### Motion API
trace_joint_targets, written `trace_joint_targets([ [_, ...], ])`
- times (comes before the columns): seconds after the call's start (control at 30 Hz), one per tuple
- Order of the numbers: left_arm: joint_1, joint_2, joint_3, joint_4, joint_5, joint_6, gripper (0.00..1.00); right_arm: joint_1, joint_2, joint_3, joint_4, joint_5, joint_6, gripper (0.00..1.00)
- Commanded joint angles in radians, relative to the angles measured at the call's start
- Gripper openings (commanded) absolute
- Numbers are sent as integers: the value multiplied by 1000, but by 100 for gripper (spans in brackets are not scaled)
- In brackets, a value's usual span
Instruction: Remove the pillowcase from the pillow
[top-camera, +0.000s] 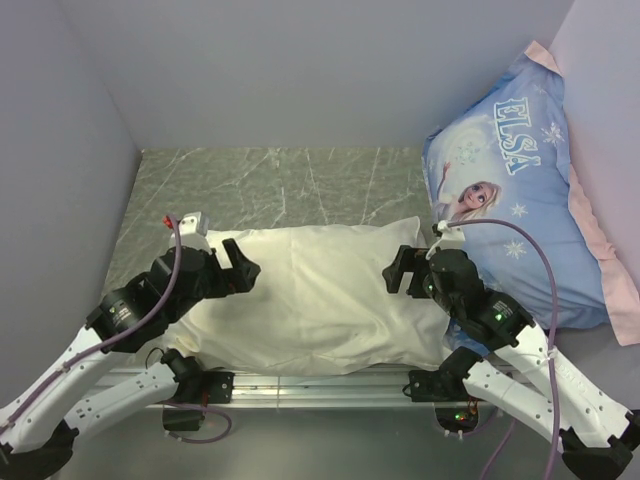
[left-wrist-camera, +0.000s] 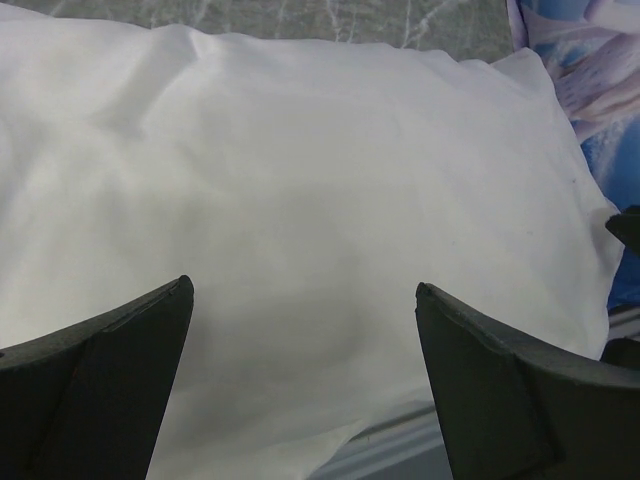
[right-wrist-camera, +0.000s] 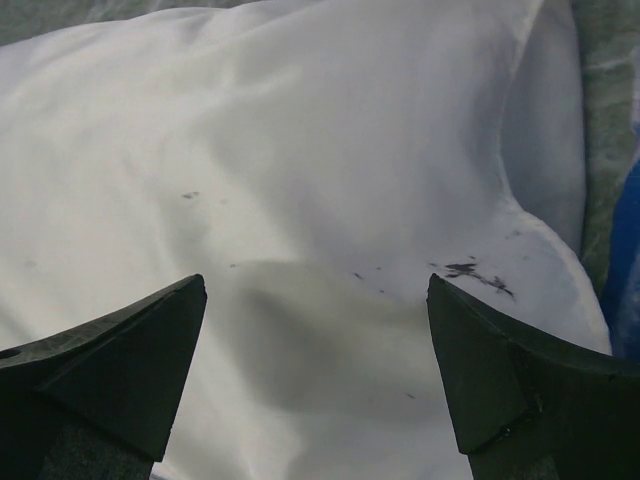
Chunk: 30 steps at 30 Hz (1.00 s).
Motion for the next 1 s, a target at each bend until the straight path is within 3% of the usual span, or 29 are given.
trace_joint_targets([
  [0.0,-4,34,38,55,84,24,99,-1,-1,7,-51,155,57,98],
  [0.2,-4,197,73,158,91,90,99,-41,19,15,-65,174,99,100],
  [0.43,-7,249,47,221,94,104,99,-41,94,-66,97,-74,102,98],
  [0.53,-6,268,37,211,69,100,99,-27,130,-95,199,-246,94,79],
  [0.6,-6,284,39,195,54,94,99,3,153,-85,222,-254,100,66],
  [0.63,-4,286,34,200,53,89,99,19,156,-79,228,-247,102,49],
  [0.67,2,287,22,207,57,87,96,43,159,-62,233,-244,102,41],
  [0.7,8,295,21,215,65,86,89,49,168,-53,249,-236,103,33],
  [0.73,17,303,19,212,65,77,74,57,177,-40,262,-236,102,17],
  [0.8,63,327,30,215,77,77,58,72,223,13,297,-254,102,2],
  [0.83,86,333,33,218,88,83,45,86,243,36,312,-254,103,0],
  [0.87,139,341,41,224,100,89,40,106,263,74,332,-254,111,0],
  [0.97,262,357,71,244,170,120,34,218,347,157,390,-222,135,0],
])
